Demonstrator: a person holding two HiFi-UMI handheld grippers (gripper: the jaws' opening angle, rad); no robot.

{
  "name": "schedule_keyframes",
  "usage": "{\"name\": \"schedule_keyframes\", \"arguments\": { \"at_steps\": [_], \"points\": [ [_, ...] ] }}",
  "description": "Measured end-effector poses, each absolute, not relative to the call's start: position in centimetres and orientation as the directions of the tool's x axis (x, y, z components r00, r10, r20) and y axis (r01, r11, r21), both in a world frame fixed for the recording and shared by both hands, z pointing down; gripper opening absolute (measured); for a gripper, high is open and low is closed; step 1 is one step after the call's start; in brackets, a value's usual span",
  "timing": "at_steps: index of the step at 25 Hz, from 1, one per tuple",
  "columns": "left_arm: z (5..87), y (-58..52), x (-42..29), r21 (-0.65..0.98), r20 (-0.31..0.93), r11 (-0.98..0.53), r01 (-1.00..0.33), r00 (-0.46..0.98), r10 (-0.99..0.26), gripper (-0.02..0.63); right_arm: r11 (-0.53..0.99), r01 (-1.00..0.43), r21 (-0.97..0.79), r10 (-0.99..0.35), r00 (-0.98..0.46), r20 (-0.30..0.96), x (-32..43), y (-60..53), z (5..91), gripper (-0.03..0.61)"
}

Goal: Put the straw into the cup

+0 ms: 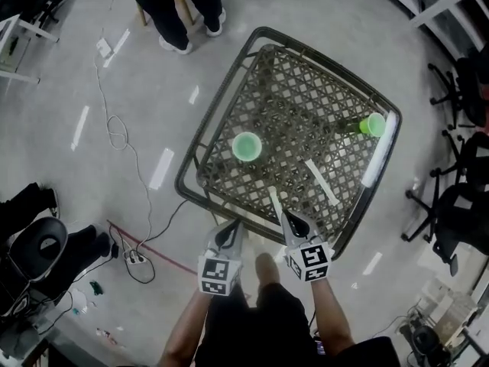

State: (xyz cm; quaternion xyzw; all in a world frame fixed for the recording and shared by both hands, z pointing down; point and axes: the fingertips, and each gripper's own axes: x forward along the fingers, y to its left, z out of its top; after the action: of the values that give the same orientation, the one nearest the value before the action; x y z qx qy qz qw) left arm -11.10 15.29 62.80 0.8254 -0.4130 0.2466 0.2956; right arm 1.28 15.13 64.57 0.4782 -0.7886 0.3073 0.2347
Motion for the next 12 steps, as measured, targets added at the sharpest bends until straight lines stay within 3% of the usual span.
{"name": "schedule_keyframes", "arguments": {
  "at_steps": [9, 12],
  "points": [
    [64.2, 15.2, -11.0, 0.296, 0.656, -0.471, -0.831, 0.535, -0.531, 0.007, 0.370, -0.894, -0.253, -0.586, -0.436, 0.683, 0.8, 14.6, 66.9, 0.006],
    [64.5, 15.1, -11.1, 0.301, 0.659, -0.467, -0.832, 0.535, -0.528, 0.006, 0.367, -0.892, -0.263, -0.563, -0.438, 0.701, 0.4, 14.2, 67.8, 0.035]
  ]
}}
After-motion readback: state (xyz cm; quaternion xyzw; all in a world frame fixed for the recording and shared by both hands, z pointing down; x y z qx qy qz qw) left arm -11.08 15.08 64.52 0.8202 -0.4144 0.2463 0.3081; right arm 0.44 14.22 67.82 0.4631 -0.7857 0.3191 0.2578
